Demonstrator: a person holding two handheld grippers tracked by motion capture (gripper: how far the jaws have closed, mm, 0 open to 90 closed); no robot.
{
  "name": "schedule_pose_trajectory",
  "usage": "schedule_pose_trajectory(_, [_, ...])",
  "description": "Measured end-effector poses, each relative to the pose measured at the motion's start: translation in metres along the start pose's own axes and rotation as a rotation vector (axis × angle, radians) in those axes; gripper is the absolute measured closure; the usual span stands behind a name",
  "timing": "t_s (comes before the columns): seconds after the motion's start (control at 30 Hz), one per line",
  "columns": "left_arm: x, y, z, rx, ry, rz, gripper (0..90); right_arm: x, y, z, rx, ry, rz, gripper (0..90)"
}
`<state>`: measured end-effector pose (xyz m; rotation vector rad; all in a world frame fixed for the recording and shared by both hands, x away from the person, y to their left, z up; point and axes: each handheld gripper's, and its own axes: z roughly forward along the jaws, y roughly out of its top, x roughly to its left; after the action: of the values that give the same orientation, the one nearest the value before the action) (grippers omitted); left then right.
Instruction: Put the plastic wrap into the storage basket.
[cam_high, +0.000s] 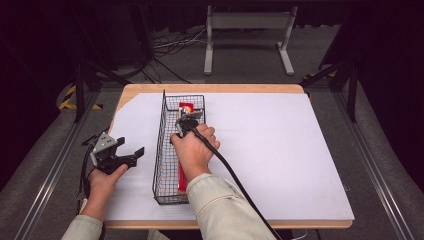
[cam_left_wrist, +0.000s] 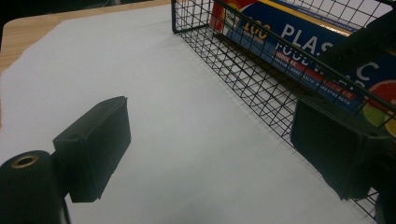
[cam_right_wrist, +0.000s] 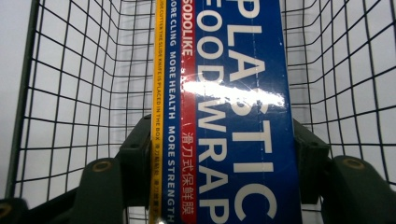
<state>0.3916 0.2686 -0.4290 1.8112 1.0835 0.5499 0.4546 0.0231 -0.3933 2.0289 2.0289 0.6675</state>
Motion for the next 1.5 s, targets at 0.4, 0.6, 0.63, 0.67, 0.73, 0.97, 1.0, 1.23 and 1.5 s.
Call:
schedule_pose_trajectory(0.4, [0.001,0.000,-0.001,0.000,-0.001,-0.009,13.2,0.001,0.001,-0.005,-0.042,0.055,-0.004,32.4])
schedule_pose_trajectory(0.6, [0.000,0.000,0.000,0.000,0.000,-0.006,13.2,0.000,0.000,-0.004,-0.038,0.063,-0.017,31.3])
schedule_pose_trajectory(0.63, [0.001,0.000,0.000,-0.001,-0.001,-0.008,13.2,0.001,0.000,-0.004,-0.040,0.066,-0.014,30.6])
schedule_pose_trajectory(0.67, [0.001,0.000,0.000,-0.001,-0.001,-0.009,13.2,0.001,0.000,-0.005,-0.041,0.065,-0.014,30.5])
schedule_pose_trajectory(0.73, [0.001,0.000,0.000,0.000,-0.002,-0.009,13.2,0.000,0.001,-0.006,-0.041,0.067,-0.014,30.7])
schedule_pose_trajectory(0.97, [0.002,-0.001,0.001,0.005,-0.001,-0.007,13.2,-0.004,0.003,-0.013,-0.087,0.063,-0.036,30.6])
schedule_pose_trajectory(1.0, [0.002,-0.001,0.001,0.005,-0.001,-0.007,13.2,-0.004,0.003,-0.015,-0.082,0.070,-0.033,30.1])
schedule_pose_trajectory(1.23, [0.004,-0.001,0.000,0.002,0.000,-0.017,13.2,-0.008,0.006,-0.031,-0.107,0.093,-0.035,28.9])
schedule_pose_trajectory(1.5, [0.004,-0.001,0.000,0.004,0.004,-0.018,13.2,-0.011,0.007,-0.049,-0.131,0.133,-0.040,27.5])
